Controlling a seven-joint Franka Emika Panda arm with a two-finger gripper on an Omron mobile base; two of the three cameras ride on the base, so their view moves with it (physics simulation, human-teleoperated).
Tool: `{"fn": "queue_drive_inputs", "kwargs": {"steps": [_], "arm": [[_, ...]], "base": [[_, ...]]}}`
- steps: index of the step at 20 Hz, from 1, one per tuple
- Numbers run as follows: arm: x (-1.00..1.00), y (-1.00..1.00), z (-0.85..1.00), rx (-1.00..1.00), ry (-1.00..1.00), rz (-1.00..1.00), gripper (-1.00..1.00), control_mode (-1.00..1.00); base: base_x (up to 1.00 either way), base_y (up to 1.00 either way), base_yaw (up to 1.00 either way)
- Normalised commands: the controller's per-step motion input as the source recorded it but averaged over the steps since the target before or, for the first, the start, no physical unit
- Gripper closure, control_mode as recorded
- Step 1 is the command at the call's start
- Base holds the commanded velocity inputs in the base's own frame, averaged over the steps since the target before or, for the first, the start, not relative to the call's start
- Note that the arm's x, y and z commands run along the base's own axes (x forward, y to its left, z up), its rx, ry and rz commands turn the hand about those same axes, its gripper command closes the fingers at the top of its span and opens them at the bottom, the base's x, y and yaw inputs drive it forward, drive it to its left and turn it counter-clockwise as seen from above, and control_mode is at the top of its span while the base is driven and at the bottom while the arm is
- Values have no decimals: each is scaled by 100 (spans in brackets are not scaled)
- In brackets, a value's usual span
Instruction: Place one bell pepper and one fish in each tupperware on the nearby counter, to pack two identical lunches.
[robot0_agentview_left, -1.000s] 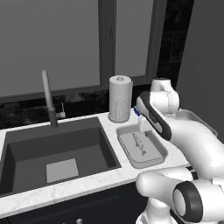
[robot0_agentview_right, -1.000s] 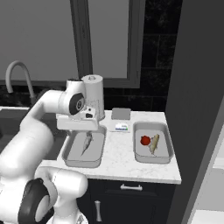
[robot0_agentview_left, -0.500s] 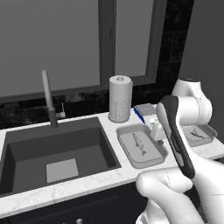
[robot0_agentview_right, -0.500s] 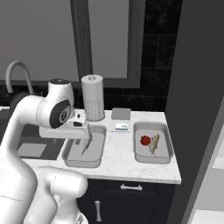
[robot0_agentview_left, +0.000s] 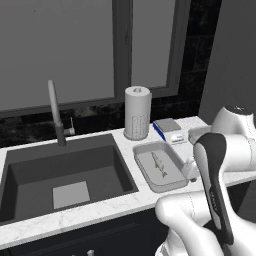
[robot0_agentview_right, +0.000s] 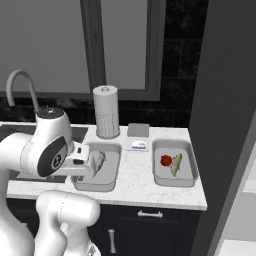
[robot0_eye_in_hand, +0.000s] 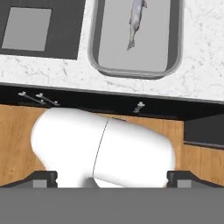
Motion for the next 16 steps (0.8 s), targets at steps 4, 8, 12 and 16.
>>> {"fn": "queue_drive_inputs", "kwargs": {"steps": [4, 8, 12, 16], "arm": [[0, 0, 0, 0, 0, 0, -100, 100], [0, 0, 0, 0, 0, 0, -100, 100], [0, 0, 0, 0, 0, 0, -100, 100], [0, 0, 0, 0, 0, 0, -100, 100]], "base": [[-1, 0, 0], [-79, -54, -14], [-99, -77, -25], [-52, -93, -26]]}}
